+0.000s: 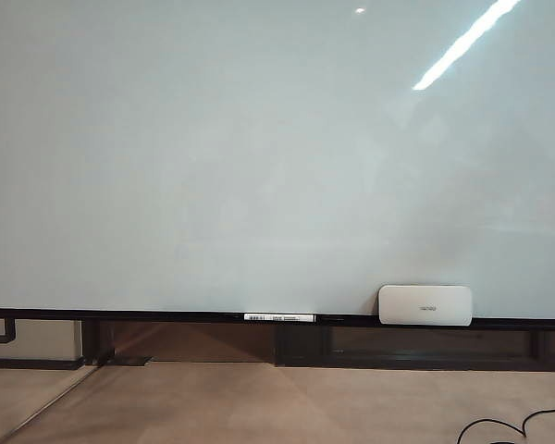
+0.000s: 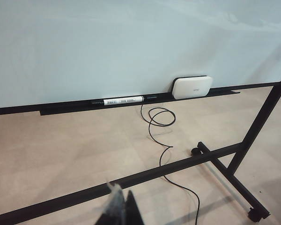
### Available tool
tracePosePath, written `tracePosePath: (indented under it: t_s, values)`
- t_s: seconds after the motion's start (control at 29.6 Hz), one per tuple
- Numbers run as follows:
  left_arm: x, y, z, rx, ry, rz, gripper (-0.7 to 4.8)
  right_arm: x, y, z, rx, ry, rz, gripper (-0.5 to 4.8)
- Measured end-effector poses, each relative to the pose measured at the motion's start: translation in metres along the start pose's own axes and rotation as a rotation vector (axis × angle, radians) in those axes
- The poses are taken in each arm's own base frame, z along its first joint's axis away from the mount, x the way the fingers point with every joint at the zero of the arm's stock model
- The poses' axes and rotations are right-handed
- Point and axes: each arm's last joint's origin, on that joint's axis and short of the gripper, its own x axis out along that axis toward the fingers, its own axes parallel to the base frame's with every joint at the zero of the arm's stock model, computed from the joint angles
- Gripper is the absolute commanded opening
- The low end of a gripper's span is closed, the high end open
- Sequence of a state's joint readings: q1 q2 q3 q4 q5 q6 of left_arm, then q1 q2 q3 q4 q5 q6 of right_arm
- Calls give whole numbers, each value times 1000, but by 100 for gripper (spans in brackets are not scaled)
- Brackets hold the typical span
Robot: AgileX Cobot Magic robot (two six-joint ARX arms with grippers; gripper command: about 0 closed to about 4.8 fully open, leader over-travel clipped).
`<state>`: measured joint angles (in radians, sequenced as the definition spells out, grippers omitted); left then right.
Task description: Reach to the right to find the marker pen, pick it up, and write the number 18 on the whiteboard.
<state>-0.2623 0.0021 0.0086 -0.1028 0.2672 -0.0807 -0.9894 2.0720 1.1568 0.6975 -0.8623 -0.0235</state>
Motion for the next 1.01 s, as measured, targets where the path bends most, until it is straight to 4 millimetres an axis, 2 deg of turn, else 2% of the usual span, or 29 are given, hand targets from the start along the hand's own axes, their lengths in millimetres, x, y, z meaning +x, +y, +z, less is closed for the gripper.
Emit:
tracePosePath:
  t_s: [0.17,0.27,0.3,0.4,0.47,0.57,0.71,0.84,0.88,0.94,1.01]
  values:
    - [0,1,-3,-7,30,28,-5,24,-29,-7,16,-17,68,31]
    - [0,2,-4,-10,41,55,-5,32,-41,-22,1,-1,-63,35]
    - [0,2,-4,-13,39,75,-5,34,-45,-29,1,7,-115,11]
    - [0,3,-4,-12,35,84,-5,35,-47,-39,52,15,-131,-3]
    - [0,3,-4,-11,32,90,-5,39,-51,-41,43,6,-92,-3]
    - [0,3,-3,-11,30,90,-5,54,-62,-53,67,-3,80,-1]
    - [0,3,-3,-11,30,91,-5,66,-68,-53,55,-20,140,6]
    - [0,3,-3,-11,30,91,-5,72,-60,-40,-58,-117,133,97]
    - [0,3,-3,-11,30,91,-5,73,-59,-37,-82,-135,134,144]
    - [0,3,-3,-11,30,91,-5,79,-52,-32,-123,-171,133,199]
    - [0,3,-3,-11,30,92,-5,85,-49,-28,-134,-184,105,228]
